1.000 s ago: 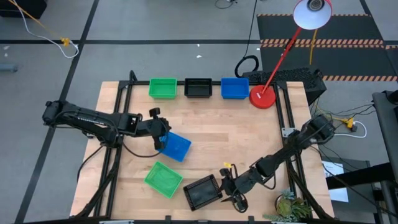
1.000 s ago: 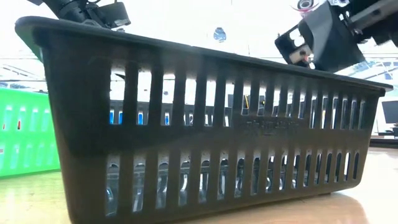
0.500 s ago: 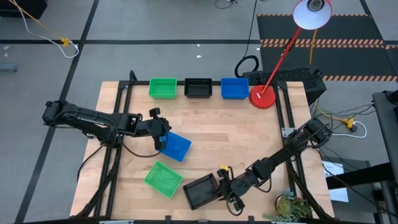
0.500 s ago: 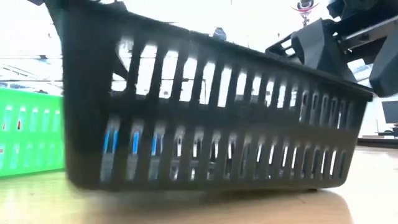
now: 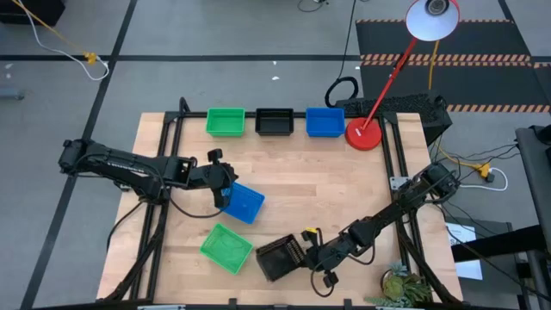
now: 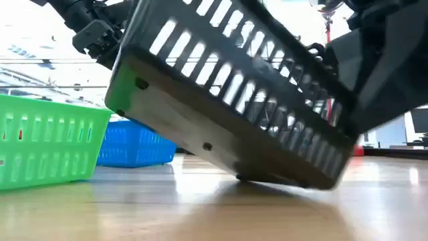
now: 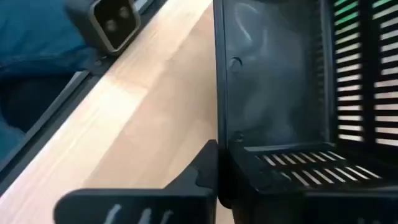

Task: Stack baskets by color
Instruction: Stack the bottom black bin on the stacked black bins

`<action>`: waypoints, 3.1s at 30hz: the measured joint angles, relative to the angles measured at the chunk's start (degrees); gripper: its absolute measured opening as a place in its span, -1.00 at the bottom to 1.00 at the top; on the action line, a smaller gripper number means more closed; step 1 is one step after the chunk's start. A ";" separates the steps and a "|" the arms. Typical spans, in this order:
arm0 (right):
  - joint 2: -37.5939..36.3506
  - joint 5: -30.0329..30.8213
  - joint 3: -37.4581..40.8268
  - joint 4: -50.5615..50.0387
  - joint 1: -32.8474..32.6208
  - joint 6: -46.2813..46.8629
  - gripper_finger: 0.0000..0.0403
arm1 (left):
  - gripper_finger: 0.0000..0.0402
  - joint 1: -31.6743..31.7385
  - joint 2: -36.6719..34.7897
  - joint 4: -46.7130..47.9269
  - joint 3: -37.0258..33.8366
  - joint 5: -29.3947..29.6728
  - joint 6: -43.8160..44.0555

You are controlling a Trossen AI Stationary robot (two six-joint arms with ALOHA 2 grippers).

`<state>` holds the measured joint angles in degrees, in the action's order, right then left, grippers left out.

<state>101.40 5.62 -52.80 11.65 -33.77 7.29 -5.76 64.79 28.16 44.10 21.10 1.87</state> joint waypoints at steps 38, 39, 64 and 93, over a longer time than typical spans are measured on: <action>-20.73 15.78 -23.46 -39.20 38.51 -31.04 -0.98 | -0.88 0.00 0.00 -1.38 0.00 -0.02 0.06; -20.45 14.75 -23.70 -38.25 40.06 -32.02 -0.98 | -0.88 0.00 0.00 -1.40 0.00 -0.02 -0.02; 3.71 6.13 -34.03 -36.46 58.09 -39.57 -0.95 | -0.87 0.04 0.01 -1.47 0.02 -0.02 -0.67; 8.99 3.09 -33.99 -36.55 61.58 -41.00 -0.95 | -0.87 0.04 0.01 -1.47 0.02 -0.02 -1.27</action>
<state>110.39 8.71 -86.78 -24.90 27.81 -33.71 -5.72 64.81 26.70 44.12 21.08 0.60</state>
